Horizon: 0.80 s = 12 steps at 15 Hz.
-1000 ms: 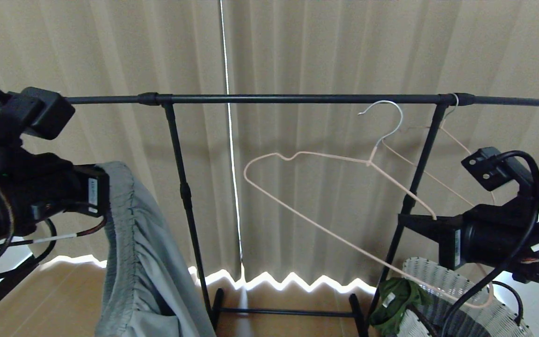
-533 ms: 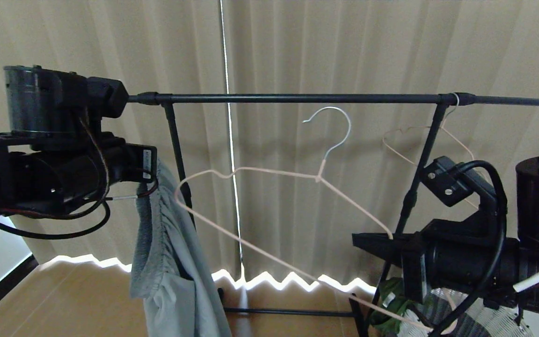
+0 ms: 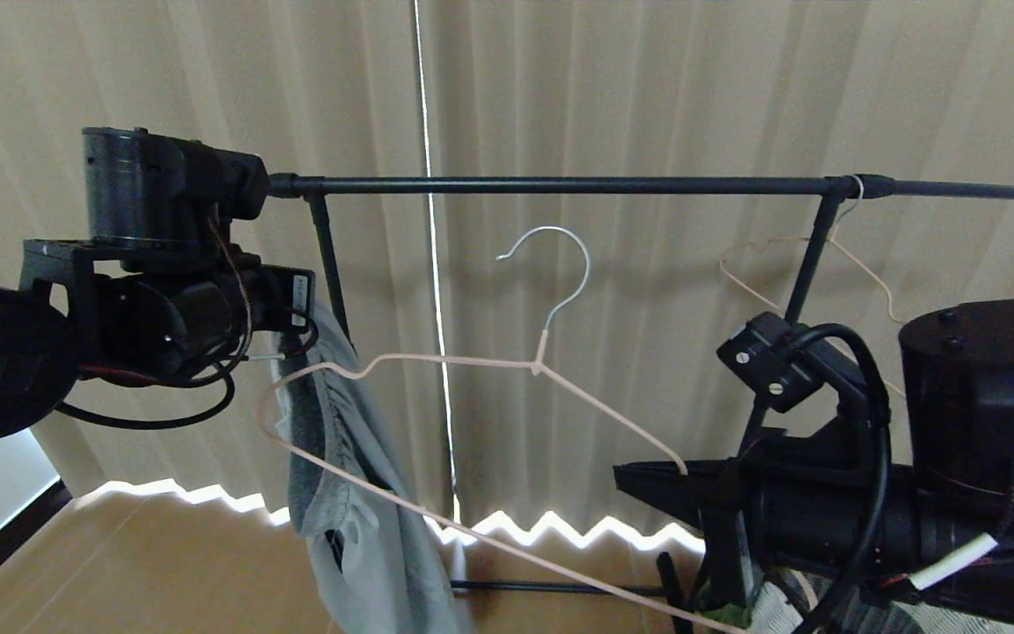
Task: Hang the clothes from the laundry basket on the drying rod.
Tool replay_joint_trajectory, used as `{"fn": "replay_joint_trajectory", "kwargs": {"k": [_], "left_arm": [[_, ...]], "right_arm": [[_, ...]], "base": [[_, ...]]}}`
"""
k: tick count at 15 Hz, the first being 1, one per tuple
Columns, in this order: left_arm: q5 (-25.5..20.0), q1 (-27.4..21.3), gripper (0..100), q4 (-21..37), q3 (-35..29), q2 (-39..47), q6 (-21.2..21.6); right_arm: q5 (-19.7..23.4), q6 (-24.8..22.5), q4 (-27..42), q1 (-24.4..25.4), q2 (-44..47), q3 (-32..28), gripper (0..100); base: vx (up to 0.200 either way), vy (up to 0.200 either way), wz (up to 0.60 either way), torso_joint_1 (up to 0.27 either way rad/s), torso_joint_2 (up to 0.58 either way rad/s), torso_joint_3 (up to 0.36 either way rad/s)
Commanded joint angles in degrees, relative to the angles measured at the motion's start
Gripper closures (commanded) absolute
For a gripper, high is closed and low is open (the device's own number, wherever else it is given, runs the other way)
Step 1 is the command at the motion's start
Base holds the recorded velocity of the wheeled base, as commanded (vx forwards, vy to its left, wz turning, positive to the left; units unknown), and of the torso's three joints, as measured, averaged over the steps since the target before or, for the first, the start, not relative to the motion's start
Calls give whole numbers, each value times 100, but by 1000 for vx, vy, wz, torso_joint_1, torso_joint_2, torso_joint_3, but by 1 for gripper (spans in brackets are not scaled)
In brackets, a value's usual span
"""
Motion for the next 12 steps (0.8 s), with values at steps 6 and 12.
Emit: {"fn": "replay_joint_trajectory", "kwargs": {"k": [6, 12], "left_arm": [[268, 4, 100, 51, -76, -3, 279], [673, -22, 100, 693, -129, -12, 508]], "right_arm": [[-1001, 14, -68, -109, 1372, -1088, 100], [-1151, 199, -85, -92, 1609, -1563, 100]], "base": [[0, 0, 0, 0, 0, 0], [0, 0, 0, 0, 0, 0]]}}
